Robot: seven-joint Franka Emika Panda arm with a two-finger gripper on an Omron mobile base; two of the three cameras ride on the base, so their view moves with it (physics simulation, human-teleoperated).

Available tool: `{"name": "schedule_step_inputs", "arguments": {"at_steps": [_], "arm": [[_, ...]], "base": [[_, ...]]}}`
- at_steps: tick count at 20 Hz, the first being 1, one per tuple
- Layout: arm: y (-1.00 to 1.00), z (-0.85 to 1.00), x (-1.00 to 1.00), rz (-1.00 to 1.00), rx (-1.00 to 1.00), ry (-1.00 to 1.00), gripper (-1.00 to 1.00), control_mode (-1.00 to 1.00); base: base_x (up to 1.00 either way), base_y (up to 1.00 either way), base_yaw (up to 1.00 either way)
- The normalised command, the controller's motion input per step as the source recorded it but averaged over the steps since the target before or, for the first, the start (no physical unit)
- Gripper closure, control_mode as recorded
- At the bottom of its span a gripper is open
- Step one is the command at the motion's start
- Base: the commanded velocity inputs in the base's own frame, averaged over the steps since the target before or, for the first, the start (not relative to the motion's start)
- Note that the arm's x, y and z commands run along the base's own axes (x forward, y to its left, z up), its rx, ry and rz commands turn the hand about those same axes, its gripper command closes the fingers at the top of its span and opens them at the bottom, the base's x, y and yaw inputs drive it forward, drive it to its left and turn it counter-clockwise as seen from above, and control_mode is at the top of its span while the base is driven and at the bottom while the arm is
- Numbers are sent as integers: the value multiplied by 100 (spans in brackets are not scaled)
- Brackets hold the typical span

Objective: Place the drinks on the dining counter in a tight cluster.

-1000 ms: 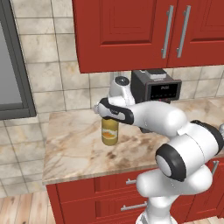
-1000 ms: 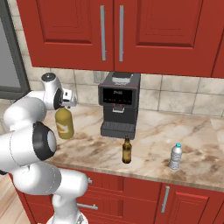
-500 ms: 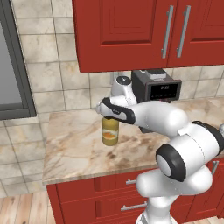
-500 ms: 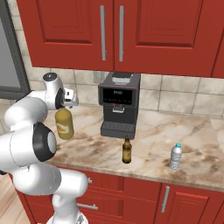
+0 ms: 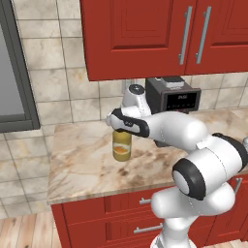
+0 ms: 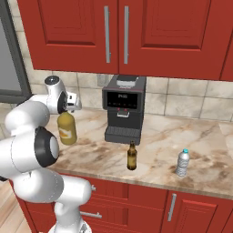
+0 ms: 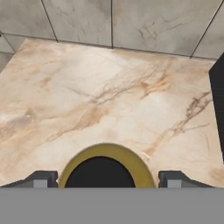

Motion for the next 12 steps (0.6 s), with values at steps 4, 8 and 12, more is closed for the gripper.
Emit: {"name": "schedule_step_inputs", "arguments": {"at_steps": [4,8,12], "arm": [[0,-16,0,0,0,0,100,-100],[0,-17,0,0,0,0,100,-100],[0,-8,-16,0,0,0,100,-100]], "base": [[0,0,0],[0,0,0],[0,0,0]]}}
